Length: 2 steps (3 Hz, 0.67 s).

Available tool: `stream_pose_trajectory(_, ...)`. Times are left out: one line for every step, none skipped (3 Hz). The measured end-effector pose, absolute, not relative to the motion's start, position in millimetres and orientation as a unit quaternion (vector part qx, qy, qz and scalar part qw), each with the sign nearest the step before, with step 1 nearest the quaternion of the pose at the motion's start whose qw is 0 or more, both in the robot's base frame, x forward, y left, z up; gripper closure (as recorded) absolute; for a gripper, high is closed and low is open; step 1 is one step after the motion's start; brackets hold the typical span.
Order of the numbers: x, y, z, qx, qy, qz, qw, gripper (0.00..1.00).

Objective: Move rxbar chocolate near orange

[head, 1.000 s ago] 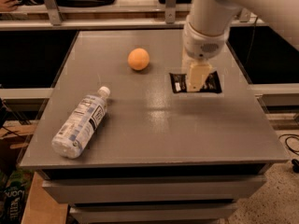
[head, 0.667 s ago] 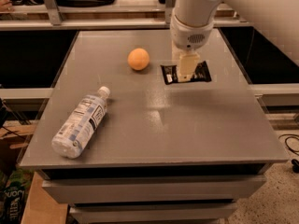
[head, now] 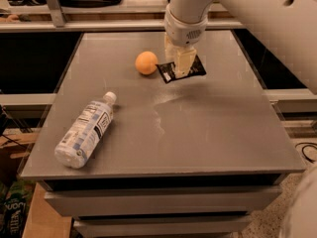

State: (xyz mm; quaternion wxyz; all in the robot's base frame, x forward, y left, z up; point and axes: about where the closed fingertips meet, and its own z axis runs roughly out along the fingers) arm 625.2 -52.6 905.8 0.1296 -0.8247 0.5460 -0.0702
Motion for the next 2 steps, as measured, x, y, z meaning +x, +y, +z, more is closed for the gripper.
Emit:
stream_pose_trajectory(626.3,-52.3,905.6,-0.834,0.531,-0.073,0.129,1.00)
stream_pose_trajectory(626.3,-52.3,905.5,-0.834,0.531,-0.073,0.130,1.00)
